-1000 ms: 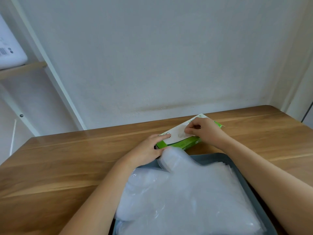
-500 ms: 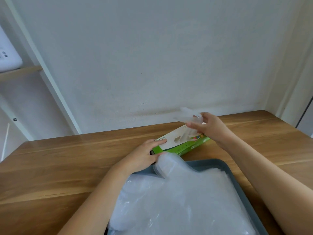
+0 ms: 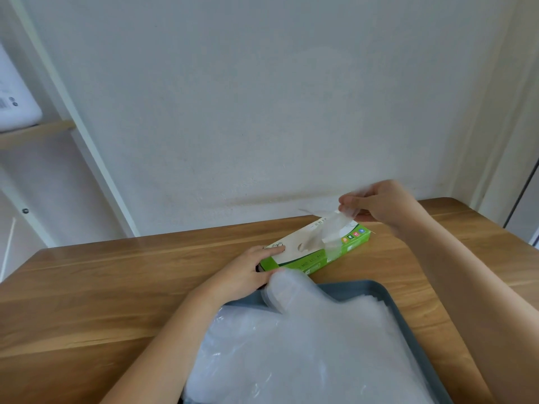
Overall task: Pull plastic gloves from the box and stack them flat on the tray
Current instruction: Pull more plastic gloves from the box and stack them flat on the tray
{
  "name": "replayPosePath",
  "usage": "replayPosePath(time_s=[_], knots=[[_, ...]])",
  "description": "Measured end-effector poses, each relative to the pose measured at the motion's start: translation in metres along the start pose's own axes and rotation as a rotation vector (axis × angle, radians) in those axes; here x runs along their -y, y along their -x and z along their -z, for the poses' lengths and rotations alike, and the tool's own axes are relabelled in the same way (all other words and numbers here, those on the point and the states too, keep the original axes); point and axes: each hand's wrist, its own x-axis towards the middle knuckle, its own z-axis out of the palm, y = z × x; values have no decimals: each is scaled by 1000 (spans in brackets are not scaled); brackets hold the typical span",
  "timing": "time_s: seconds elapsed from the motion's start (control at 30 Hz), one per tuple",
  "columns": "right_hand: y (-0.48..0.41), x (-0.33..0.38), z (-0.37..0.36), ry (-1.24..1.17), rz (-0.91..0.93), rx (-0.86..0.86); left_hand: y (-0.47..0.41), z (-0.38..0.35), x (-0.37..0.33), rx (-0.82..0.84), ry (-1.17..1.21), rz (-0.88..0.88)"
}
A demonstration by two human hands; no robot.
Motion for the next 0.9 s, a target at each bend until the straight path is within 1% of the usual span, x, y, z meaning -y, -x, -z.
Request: replayPosePath(time_s=[0.1,0.23,0.27,0.33,0.43,0.53,0.6,0.67,0.73,0.9], knots=[[3,4,3,109,-14,-7,1,2,0,9,6,10],[6,11,13,207,-37,20,0,14,-9,76,-53,16],[7,11,14,202,-34,21,-3,20,-15,70,-83,12],[9,11,13,172,-1,19,-10,31,-30,6,-134,5],[11,9,6,103,88,22,-23,39,-64,-119,-52,-28],[13,10,3,-31,133,103,-40,27,-99,-136,0,-70],[14,10,5,-19,160,175,-54,14,-111,-132,-1,-67],[13,10,7,15,186,203,-66,3,-115,-186,22,-81],[10,7,10,-19,171,163,-73,-2,-115,-272,37,-83],[3,-1,19,-127,94,55,-72,-7,-108,-299,227,-65]])
